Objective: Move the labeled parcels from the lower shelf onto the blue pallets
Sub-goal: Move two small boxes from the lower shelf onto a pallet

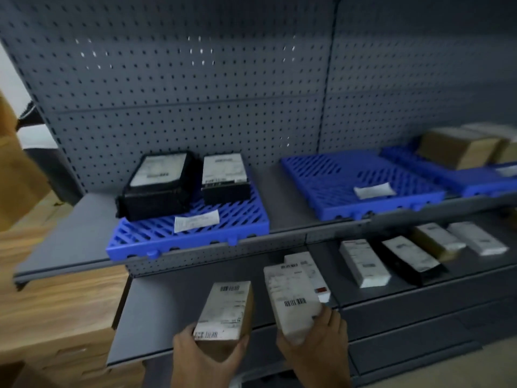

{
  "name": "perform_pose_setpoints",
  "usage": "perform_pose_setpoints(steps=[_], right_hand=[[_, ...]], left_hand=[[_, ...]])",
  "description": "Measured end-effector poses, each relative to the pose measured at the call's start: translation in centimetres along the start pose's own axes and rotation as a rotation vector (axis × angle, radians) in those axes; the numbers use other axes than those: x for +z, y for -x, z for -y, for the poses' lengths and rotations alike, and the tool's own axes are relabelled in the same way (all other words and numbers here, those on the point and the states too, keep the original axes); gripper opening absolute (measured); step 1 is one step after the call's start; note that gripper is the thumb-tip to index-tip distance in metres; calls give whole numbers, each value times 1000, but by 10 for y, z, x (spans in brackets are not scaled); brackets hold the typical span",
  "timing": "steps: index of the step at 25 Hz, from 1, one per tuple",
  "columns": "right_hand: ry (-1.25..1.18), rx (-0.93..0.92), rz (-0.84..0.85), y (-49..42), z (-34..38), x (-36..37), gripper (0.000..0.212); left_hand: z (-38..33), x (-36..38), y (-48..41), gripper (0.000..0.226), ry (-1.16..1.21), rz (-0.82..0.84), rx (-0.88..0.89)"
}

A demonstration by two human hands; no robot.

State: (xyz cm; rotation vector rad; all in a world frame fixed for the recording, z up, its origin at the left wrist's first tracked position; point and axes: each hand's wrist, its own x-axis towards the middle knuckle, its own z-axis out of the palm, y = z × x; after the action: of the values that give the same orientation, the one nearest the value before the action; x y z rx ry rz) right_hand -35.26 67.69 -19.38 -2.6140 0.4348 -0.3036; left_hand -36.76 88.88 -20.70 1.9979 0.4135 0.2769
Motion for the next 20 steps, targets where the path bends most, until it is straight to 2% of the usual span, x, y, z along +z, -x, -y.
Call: perform_pose_setpoints(steps=[2, 5, 7, 10, 11, 15, 20], right_hand=[[-14, 16, 13, 9, -12, -31, 103], [-56, -19, -59, 17, -30, -77, 99], [-48, -3, -55, 22, -41, -109, 104], [-72, -32, -94, 17, -59, -148, 110], [-88, -46, -117, 14, -65, -160, 112], [-160, -66, -185, -1, -86, -202, 110], [-111, -112, -313, -28, -101, -246, 97]], left_hand=[[-28, 5, 22, 54, -7, -2, 126], [-64, 18, 52, 48, 28, -16, 215], [-85, 29, 71, 56, 62, -31, 261], [-125, 45, 100, 97, 31, -93, 164], [-138, 49, 107, 103, 22, -98, 155], [-182, 63, 124, 106, 10, -108, 234], [-226, 73, 121, 101, 53, -149, 339]])
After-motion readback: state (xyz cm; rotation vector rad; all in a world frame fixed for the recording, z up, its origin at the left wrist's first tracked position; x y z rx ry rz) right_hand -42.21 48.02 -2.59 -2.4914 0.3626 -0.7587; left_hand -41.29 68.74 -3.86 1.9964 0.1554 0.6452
